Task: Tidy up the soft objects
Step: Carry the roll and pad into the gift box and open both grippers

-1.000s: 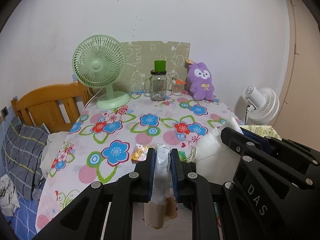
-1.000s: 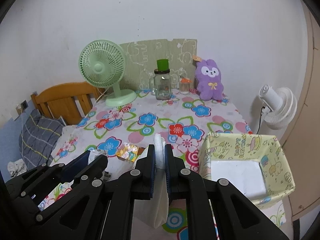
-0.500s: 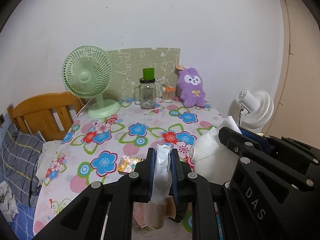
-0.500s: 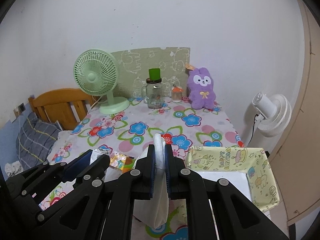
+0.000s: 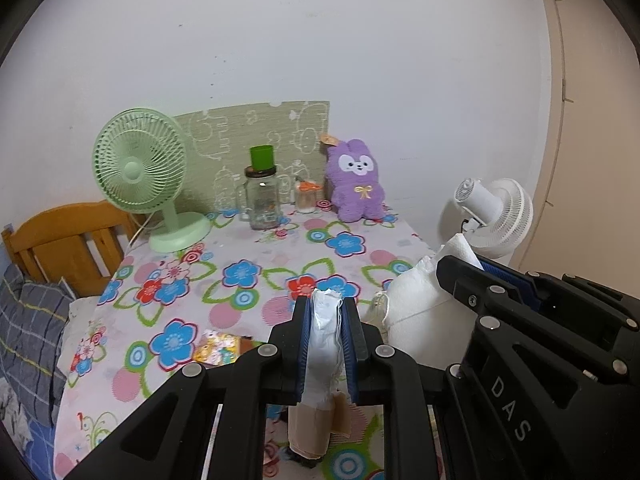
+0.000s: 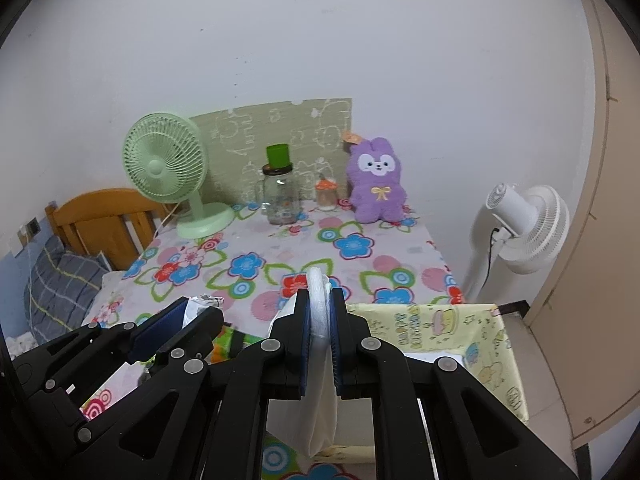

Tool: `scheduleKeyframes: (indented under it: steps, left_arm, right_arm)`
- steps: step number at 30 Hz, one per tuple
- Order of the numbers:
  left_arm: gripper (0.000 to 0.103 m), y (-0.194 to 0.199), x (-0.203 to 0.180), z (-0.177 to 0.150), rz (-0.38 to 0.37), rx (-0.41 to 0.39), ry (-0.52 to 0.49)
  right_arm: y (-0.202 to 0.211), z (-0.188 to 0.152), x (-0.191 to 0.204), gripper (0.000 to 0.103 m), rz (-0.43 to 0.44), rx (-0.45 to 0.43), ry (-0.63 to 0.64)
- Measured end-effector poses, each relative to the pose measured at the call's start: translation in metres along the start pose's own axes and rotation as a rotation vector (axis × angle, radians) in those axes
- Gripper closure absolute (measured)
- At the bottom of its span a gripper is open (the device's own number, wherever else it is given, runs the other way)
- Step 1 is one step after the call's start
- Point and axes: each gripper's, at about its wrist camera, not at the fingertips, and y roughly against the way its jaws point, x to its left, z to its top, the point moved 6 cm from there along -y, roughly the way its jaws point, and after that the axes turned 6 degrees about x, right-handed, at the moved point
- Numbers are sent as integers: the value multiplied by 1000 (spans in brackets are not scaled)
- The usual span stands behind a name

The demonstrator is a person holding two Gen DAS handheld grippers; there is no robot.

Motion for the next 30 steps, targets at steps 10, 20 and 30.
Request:
scheduleKeyframes:
  steps: [10, 20, 30]
  left_arm:
    - [90, -16, -33, 6, -37, 7, -33]
    - [90, -32, -67, 13, -73, 21, -74]
    - [90, -55, -99, 15, -114, 50, -111]
  right_arm:
    - [-5, -2, -40, 91, -42, 6, -40]
    - [-12, -2, -77, 91, -81, 12, -83]
    - [-23, -7, -111, 91, -119, 34, -123]
